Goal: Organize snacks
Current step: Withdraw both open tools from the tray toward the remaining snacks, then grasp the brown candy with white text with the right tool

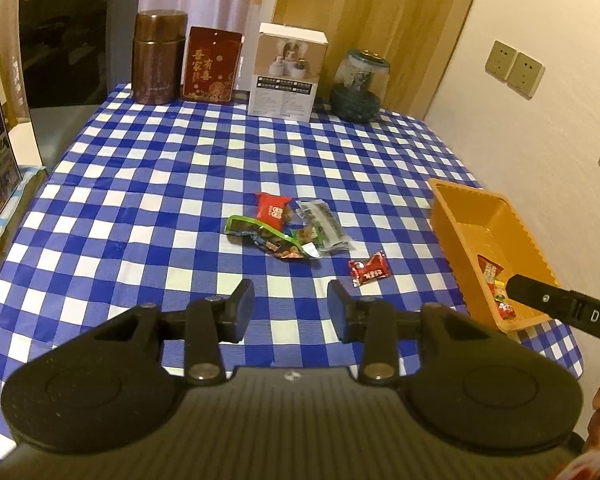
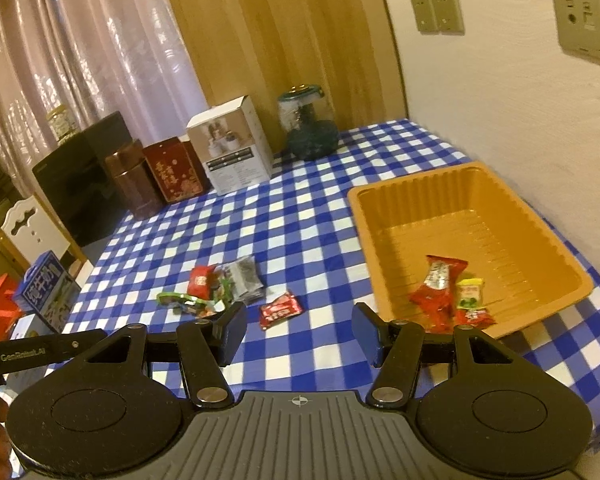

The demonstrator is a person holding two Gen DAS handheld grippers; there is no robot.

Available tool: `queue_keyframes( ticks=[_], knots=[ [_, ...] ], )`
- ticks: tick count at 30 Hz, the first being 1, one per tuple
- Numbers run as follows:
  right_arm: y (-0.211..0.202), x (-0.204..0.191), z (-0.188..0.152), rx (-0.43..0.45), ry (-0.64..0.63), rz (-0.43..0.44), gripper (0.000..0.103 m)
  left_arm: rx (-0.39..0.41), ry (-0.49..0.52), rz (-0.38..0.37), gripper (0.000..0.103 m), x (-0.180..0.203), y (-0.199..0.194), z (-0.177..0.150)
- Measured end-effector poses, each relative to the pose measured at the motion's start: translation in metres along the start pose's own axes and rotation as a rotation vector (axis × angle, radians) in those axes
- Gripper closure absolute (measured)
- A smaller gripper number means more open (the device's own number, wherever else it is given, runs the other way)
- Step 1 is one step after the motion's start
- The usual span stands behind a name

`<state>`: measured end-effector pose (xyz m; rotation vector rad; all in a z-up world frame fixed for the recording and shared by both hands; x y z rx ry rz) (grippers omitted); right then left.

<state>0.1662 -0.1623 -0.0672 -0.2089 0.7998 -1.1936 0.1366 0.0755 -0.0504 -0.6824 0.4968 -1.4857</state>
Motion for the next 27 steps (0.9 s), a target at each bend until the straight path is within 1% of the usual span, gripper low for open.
queue_keyframes(
  ticks=[5,11,17,21,27],
  knots=[
    [0.02,-0.011,-0.005,-0.022,-0.014,0.007,0.045,-0.006,-0.023,0.005,0.067,-0.01,0.013,0.0],
    [0.061,-0.018,-0.014,-0.06,-0.016,-0.001,0.045,-0.021,-0.042,0.008,0.063,-0.024,0.038,0.003],
    [0.11,-0.014,-0.024,-0.113,0.041,-0.007,0.045,-0.033,-0.063,-0.002,0.063,-0.038,0.068,0.004],
    [0.138,-0.009,-0.028,-0.132,0.064,-0.022,0.045,-0.043,-0.062,-0.008,0.062,-0.046,0.088,0.004],
    [0.172,-0.001,-0.032,-0.159,0.1,-0.037,0.045,-0.064,-0.051,-0.011,0.061,-0.056,0.116,0.001]
  ],
)
Point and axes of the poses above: each gripper's, at about its wrist camera, not at the fingertips, and y roughly the way its jaws point, x to its right, z to its top, the point moved 7 cm from there along y, roughly the way its jaws point, and after that the axes turned 8 degrees about y, right-handed, at the moved point
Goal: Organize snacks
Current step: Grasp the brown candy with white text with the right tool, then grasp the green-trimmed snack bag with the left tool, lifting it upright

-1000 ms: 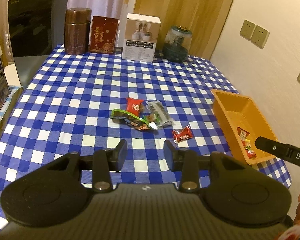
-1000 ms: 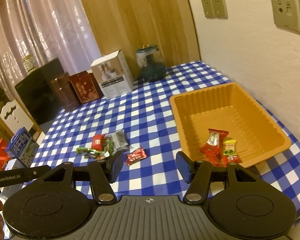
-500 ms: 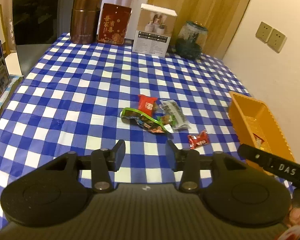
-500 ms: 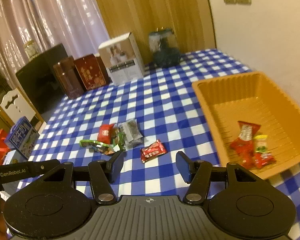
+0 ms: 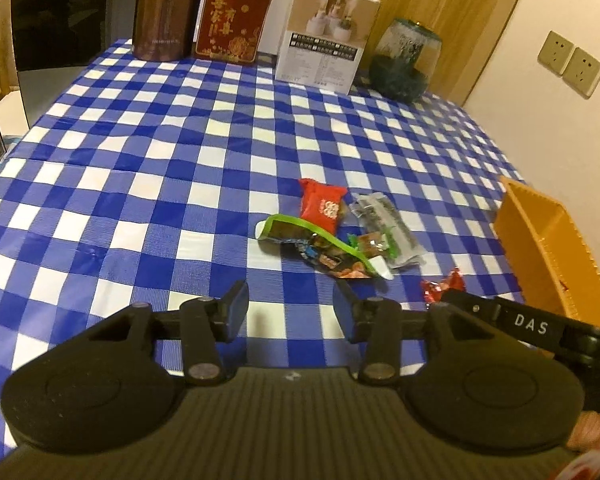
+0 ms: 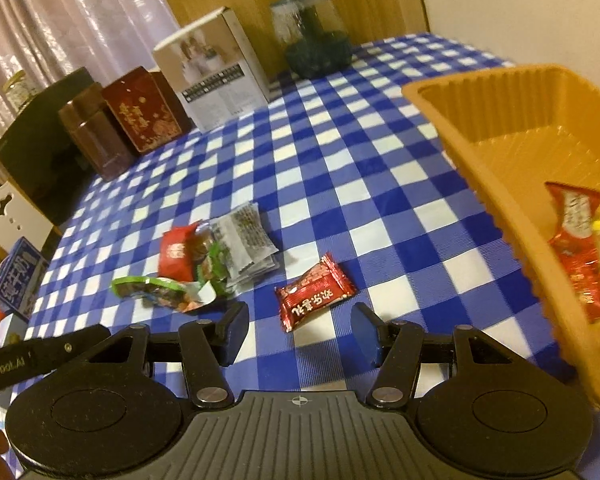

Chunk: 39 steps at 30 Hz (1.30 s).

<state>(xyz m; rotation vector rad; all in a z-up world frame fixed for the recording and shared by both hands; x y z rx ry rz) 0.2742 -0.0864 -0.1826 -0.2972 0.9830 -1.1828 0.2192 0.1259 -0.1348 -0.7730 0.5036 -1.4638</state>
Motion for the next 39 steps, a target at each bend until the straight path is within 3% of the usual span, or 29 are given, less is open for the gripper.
queue_keyframes(
  ticks=[12,20,26,33,39],
  knots=[
    [0.029,-0.017,0.012,0.034,-0.125,-0.048,0.047,-0.01,-0.033,-0.012,0.056,-0.01,0.019,-0.006],
    [0.035,-0.021,0.001,0.057,-0.332,-0.111,0.077,-0.02,-0.039,-0.017,0.054,-0.007,0.024,-0.009],
    [0.027,-0.013,0.005,0.062,-0.294,-0.092,0.078,-0.019,-0.066,-0.046,0.052,0.0,0.031,-0.005],
    [0.014,-0.005,0.012,0.071,-0.255,-0.087,0.078,0.004,-0.177,-0.113,0.052,0.004,0.045,0.007],
    [0.007,0.003,0.013,0.078,-0.235,-0.093,0.078,0.007,-0.2,-0.095,0.057,0.008,0.061,0.016]
  ],
)
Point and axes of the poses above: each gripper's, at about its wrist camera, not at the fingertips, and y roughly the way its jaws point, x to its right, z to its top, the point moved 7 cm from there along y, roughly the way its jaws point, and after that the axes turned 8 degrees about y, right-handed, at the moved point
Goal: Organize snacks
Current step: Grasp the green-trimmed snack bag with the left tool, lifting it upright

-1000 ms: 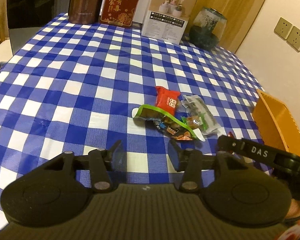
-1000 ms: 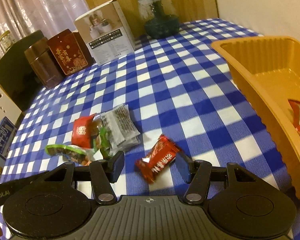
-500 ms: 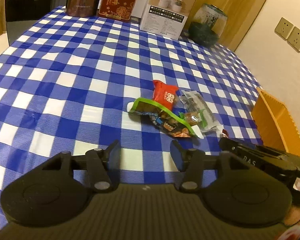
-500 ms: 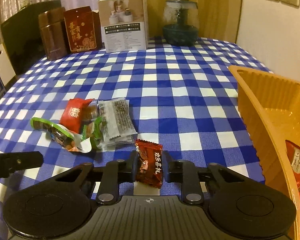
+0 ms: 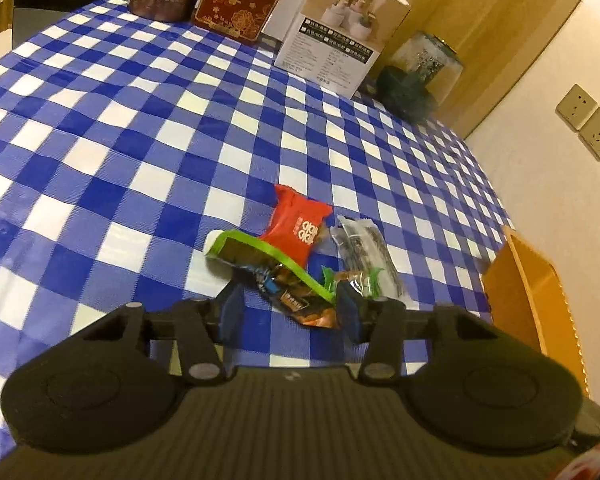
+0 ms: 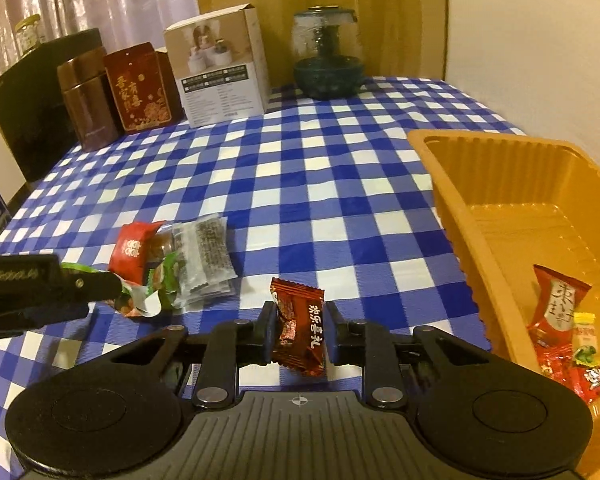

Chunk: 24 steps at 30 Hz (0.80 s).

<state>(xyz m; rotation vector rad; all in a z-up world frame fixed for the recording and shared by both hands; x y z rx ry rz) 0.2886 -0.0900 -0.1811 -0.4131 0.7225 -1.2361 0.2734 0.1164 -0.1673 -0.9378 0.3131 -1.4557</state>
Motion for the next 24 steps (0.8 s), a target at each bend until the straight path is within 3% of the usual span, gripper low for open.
queue_keyframes(
  ticks=[7,11,16,19,21,24],
  knots=[
    [-0.003,0.004,-0.003,-0.008,0.014,0.0,0.078,0.005,0.031,0.032,0.062,0.008,0.013,0.003],
    [-0.007,0.003,-0.003,-0.003,0.013,0.003,0.078,-0.009,0.106,0.054,0.074,0.012,0.007,0.004],
    [-0.013,0.003,-0.003,0.003,0.02,0.012,0.078,-0.059,0.188,0.061,0.076,0.01,-0.013,-0.001],
    [-0.019,0.003,-0.004,0.004,0.023,0.019,0.078,-0.113,0.229,0.027,0.079,0.01,-0.026,-0.007],
    [-0.023,0.004,-0.005,0.004,0.026,0.022,0.078,-0.171,0.297,0.003,0.079,0.015,-0.032,-0.015],
    [-0.029,0.005,-0.008,0.006,0.033,0.025,0.078,-0.188,0.379,0.012,0.079,0.024,-0.039,-0.021]
  ],
)
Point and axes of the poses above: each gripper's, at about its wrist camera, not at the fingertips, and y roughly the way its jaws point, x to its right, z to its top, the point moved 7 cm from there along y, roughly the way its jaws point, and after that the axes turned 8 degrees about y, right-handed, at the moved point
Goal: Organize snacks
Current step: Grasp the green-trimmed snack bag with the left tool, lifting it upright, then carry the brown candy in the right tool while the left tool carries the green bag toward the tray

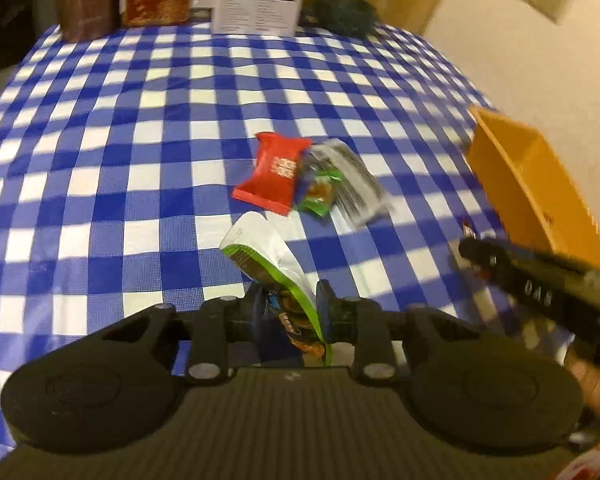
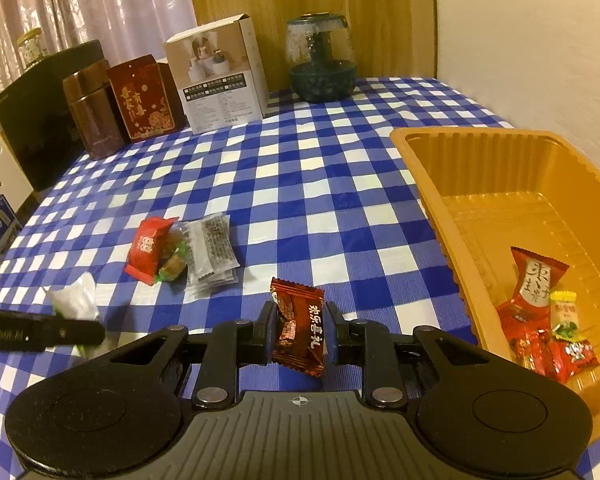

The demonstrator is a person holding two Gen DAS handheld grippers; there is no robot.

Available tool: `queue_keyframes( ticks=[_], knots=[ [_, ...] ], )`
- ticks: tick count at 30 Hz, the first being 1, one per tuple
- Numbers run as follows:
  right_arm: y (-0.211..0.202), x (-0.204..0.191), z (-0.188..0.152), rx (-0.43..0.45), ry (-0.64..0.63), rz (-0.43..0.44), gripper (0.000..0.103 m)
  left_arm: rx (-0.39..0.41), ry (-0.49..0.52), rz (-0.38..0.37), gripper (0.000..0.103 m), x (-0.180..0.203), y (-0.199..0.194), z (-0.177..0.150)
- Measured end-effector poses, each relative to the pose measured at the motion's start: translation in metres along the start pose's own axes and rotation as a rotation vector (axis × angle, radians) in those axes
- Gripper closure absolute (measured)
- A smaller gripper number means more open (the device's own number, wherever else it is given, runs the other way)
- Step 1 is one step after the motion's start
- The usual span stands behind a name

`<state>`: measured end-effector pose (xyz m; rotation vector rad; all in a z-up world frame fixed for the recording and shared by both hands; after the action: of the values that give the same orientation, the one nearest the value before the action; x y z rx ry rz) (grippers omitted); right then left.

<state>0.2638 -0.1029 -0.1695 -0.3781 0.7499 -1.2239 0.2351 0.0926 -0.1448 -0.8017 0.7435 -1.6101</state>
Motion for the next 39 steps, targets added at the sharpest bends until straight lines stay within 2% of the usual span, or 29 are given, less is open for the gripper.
queue_keyframes(
  ticks=[5,8,13,19,20,24,39],
  knots=[
    [-0.008,0.004,-0.004,-0.001,0.016,0.006,0.078,0.033,0.006,0.033,0.079,0.015,0.004,-0.002],
    [-0.012,0.006,-0.005,0.001,0.021,0.005,0.078,0.071,0.01,0.068,0.067,0.024,0.008,-0.004],
    [-0.014,0.011,-0.007,0.0,0.03,0.002,0.078,0.092,0.002,0.126,0.067,0.034,0.017,-0.006],
    [-0.014,0.015,-0.009,-0.004,0.037,-0.003,0.078,0.091,0.056,0.191,0.069,0.042,0.024,-0.013],
    [-0.014,0.014,-0.009,-0.003,0.038,-0.004,0.078,0.084,0.065,0.194,0.074,0.042,0.025,-0.015],
    [-0.015,0.014,-0.009,-0.002,0.037,-0.003,0.078,0.085,0.076,0.191,0.08,0.04,0.02,-0.021],
    [-0.052,-0.004,-0.008,0.024,0.016,0.026,0.078,0.106,0.015,0.166,0.081,0.044,-0.028,-0.036]
  ],
)
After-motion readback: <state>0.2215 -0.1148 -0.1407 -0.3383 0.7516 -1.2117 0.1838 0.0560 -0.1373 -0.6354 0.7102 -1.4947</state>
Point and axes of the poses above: each gripper's, at about its wrist camera, not at the fingertips, and y roughly the way its jaws point, x to its right, z to its top, the point moved 7 cm from there along y, roughly the way its jaws point, and after that the axes turned 8 degrees about y, right-handed, at the moved point
